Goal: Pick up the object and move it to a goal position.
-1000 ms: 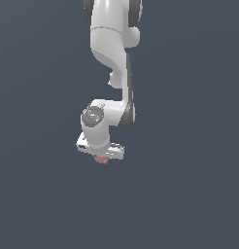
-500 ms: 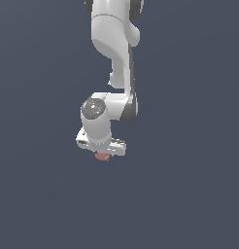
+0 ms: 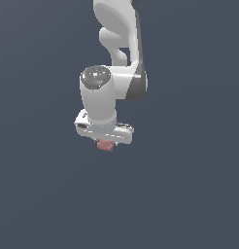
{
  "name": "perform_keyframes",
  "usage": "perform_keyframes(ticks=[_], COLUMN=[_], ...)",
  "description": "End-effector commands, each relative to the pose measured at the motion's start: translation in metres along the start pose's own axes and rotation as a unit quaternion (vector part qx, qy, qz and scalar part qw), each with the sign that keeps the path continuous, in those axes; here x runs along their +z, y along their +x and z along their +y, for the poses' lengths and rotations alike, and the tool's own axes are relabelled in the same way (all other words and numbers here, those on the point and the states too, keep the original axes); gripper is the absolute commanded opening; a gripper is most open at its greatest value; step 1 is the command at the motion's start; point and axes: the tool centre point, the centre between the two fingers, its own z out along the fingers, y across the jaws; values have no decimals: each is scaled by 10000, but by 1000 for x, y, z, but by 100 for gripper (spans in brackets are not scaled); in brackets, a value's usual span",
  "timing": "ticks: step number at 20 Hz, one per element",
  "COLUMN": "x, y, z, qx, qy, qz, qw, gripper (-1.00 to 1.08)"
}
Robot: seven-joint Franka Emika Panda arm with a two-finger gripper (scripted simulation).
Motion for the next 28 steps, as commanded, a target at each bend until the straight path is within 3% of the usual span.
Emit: perform_keyframes(ticks=[1, 18, 28], x=[-30, -222, -300], y=[-2, -12, -13], z=[-6, -46, -64], qx=[0, 1, 1], qy=[0, -3, -3], qz=[2, 2, 2], qw=[10000, 10000, 10000], gripper=[-100, -100, -100])
